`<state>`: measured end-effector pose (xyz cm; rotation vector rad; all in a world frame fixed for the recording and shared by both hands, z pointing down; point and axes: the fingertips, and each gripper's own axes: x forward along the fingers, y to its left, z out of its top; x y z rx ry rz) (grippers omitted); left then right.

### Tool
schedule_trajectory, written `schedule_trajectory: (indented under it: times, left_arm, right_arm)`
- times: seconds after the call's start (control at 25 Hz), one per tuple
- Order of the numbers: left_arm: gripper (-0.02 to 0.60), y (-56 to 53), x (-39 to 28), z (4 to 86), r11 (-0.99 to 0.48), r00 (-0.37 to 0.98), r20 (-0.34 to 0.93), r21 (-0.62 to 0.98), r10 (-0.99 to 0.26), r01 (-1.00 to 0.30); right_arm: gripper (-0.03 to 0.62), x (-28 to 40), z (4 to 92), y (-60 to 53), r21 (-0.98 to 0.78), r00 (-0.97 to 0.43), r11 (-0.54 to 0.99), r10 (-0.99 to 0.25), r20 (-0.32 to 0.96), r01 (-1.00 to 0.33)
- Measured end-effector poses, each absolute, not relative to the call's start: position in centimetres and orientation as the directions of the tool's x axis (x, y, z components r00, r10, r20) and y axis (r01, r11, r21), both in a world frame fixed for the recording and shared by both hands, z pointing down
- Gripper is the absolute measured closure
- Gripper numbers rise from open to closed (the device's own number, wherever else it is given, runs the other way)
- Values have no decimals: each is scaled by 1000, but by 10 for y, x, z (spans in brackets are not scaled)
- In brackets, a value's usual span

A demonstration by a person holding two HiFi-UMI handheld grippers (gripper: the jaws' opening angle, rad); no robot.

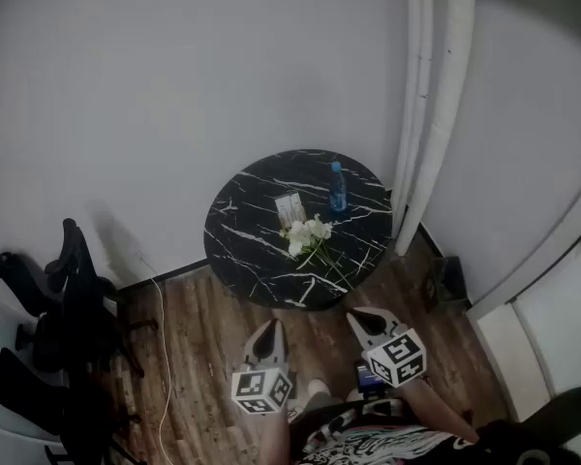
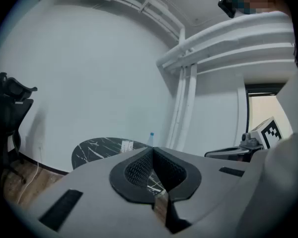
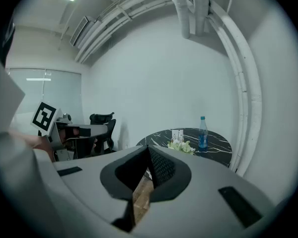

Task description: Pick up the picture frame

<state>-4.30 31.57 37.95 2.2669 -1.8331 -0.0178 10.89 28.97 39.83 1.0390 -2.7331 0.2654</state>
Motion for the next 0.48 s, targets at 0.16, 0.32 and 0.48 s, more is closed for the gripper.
schedule_trajectory:
  times: [0.16,0.32,0.48]
  left_arm:
    - [568,314,-36,386,-206,236,175,172,-956,-963]
    - [568,307,-34,384,-224,258,195,178,-946,-958]
    - [568,282,-34,367,-239,272,178,185,-946,-953]
  right_arm:
    - [577,112,399,290,-85,-728,734,-640,245,-673]
    - [577,118,390,286,-72,-719,724,-658,223,-686]
    - [577,126,372,266,-46,-701,706,-691,178,-707]
